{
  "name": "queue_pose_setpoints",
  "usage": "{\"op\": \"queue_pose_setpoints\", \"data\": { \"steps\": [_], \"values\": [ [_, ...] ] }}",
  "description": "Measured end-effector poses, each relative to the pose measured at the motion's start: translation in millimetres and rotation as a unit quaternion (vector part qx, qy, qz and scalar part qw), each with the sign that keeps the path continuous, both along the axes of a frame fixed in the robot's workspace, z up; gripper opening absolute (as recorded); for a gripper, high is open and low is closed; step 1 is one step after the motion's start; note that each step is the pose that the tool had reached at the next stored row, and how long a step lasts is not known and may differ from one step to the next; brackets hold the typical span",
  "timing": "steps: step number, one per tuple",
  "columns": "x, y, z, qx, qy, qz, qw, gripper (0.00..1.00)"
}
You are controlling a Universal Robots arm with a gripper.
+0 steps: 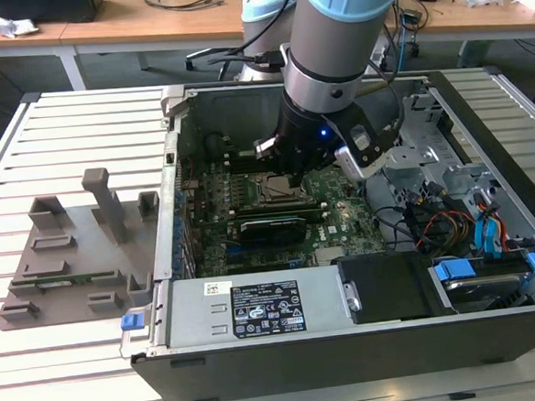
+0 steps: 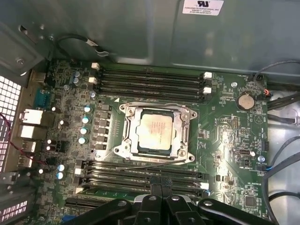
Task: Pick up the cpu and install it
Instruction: 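Install the second cpu locking lever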
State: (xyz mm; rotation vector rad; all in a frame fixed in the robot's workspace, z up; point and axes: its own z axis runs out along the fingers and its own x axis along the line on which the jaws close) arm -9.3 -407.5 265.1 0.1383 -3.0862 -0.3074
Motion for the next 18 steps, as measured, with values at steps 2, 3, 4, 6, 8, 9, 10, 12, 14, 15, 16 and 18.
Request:
{"op": "queue_pose_setpoints", "data": {
  "steps": [2, 3, 4, 6, 8, 9, 10, 12, 14, 15, 16, 18],
  "values": [
    [0.0, 0.0, -2.0, 0.0000, 0.0000, 0.000, 1.0000, 0.11],
    [0.0, 0.0, -3.0, 0.0000, 0.0000, 0.000, 1.0000, 0.11],
    [0.0, 0.0, -3.8, -0.0001, 0.0000, 0.000, 1.0000, 0.11],
    [0.0, 0.0, -7.9, -0.0001, 0.0000, 0.000, 1.0000, 0.11],
    [0.0, 0.0, -12.7, 0.0000, 0.0000, 0.000, 1.0000, 0.11],
    [0.0, 0.0, -14.0, -0.0001, 0.0000, 0.000, 1.0000, 0.11],
    [0.0, 0.1, -15.8, 0.0000, 0.0000, 0.000, 1.0000, 0.11],
    [0.0, 1.3, -20.7, -0.0001, 0.0000, 0.000, 1.0000, 0.11],
    [-0.2, 2.6, -23.6, 0.0000, 0.0000, 0.000, 1.0000, 0.11],
    [-0.2, 2.9, -24.4, 0.0000, 0.0000, 0.000, 1.0000, 0.11],
    [-0.6, 3.3, -25.8, 0.0000, 0.0000, 0.000, 1.0000, 0.11],
    [-3.5, 4.2, -27.2, 0.0001, 0.0000, 0.000, 1.0000, 0.11]
  ]
}}
